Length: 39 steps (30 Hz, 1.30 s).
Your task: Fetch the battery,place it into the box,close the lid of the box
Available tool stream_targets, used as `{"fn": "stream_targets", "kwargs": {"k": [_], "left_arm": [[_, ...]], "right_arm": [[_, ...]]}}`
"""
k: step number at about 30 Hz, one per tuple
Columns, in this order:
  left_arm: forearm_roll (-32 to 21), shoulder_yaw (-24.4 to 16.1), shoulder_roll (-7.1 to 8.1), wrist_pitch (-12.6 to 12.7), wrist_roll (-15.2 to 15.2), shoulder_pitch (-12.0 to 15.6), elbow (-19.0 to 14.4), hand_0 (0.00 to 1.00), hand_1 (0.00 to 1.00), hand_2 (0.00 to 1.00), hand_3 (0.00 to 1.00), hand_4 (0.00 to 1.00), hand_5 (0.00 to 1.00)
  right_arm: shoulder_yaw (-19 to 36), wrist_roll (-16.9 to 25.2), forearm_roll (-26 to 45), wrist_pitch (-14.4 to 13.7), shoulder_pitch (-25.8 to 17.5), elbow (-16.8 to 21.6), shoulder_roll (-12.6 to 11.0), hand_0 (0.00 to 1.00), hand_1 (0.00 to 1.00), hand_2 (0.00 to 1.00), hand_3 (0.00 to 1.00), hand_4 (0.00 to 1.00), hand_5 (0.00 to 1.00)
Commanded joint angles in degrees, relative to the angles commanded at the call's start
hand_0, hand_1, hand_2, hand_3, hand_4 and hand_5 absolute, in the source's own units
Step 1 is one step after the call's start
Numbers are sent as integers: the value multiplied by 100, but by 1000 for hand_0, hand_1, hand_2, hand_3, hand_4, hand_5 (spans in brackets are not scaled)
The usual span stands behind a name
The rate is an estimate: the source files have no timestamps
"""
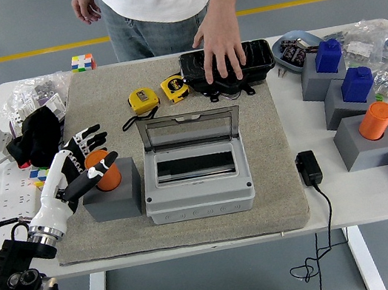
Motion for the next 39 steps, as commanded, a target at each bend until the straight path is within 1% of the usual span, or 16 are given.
{"fn": "stream_targets", "kwargs": {"k": [10,11,16,17,22,23,28,29,34,35,39], "left_arm": [[103,1,-10,58,0,11,-34,707,793,755,772,998,443],[126,1,-11,64,4,14,-36,697,790,753,765,998,386],[236,7,-25,114,24,28,-55,697,790,753,765,998,386],[253,8,-26,133,25,29,-60,684,784,734,761,998,212],[355,7,-25,247,38,30,-74,684,784,734,761,998,212],[360,9,-25,259,38,31,-73,659,754,687,732,998,115],[358,58,-43,376,20,26,-45,659,754,687,732,998,115],[329,66,-56,379,11,25,-26,643,731,652,685,998,81],[271,109,-91,415,-21,12,17,643,731,652,685,998,81],[258,123,-95,427,-28,10,26,637,710,604,656,998,66],[193,160,-137,477,-68,-1,55,637,710,604,656,998,66]], "right_arm": [[18,3,3,-3,4,0,3,826,817,781,819,998,972],[20,4,6,-4,5,2,2,827,817,781,819,998,975],[56,5,-5,-5,1,-5,4,827,817,781,819,998,975],[58,5,-5,-5,1,-5,3,827,817,781,819,998,979],[96,6,-21,-7,6,-2,-2,827,817,781,819,998,979],[103,6,-25,-8,7,-1,-2,827,817,781,819,998,979],[148,6,-48,-7,4,-4,-2,827,817,781,819,998,979],[147,5,-48,-7,1,-5,-3,827,818,782,819,998,982],[172,4,-63,-9,-8,-4,-1,827,818,782,819,998,982],[175,4,-65,-9,-10,-5,0,827,817,782,819,998,987],[184,4,-68,-10,-11,-2,2,827,817,782,819,998,987]]}}
